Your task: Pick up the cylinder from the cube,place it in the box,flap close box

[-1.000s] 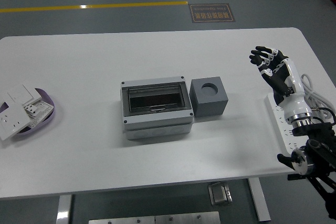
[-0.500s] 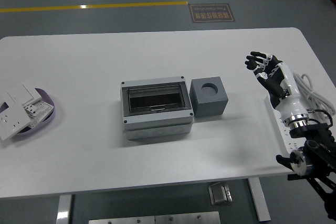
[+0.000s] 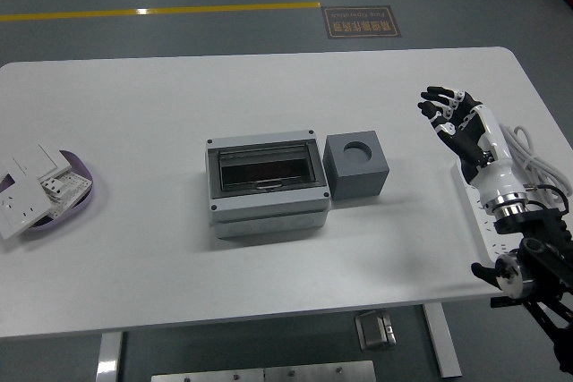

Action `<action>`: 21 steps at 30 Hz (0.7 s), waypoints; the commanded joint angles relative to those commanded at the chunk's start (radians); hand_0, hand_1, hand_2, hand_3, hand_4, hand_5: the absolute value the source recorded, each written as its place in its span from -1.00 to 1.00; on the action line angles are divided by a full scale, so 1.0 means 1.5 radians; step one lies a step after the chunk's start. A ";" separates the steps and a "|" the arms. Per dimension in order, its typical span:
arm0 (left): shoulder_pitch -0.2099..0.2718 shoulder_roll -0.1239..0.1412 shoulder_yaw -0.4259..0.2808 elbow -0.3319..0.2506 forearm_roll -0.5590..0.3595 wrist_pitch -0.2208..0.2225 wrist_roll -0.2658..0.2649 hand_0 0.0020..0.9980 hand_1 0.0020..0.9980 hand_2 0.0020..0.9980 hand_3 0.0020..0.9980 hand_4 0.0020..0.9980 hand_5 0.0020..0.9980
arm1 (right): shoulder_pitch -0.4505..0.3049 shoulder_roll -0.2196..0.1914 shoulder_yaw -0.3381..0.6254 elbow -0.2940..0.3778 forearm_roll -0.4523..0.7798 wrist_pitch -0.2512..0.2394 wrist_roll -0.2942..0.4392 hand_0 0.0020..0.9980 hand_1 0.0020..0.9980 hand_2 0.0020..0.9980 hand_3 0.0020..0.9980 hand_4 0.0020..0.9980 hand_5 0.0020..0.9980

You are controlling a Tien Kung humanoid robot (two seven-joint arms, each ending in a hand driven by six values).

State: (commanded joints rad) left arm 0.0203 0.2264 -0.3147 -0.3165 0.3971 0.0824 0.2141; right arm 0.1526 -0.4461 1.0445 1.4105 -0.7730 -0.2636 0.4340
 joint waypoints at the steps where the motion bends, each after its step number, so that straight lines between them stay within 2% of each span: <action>1: 0.000 0.000 0.001 0.000 -0.001 0.000 0.000 0.22 0.27 0.26 0.26 0.37 -0.50 | 0.000 0.000 0.001 0.000 -0.001 -0.001 0.001 0.55 0.42 0.41 0.30 0.58 -0.43; 21: -0.005 -0.005 0.005 0.001 -0.010 0.001 -0.004 0.22 0.27 0.26 0.26 0.37 -0.50 | 0.000 0.004 0.004 -0.005 -0.002 -0.006 0.006 0.53 0.41 0.40 0.30 0.55 -0.47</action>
State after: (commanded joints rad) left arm 0.0124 0.2190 -0.3076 -0.3146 0.3826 0.0838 0.2077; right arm 0.1525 -0.4408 1.0511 1.4028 -0.7757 -0.2722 0.4423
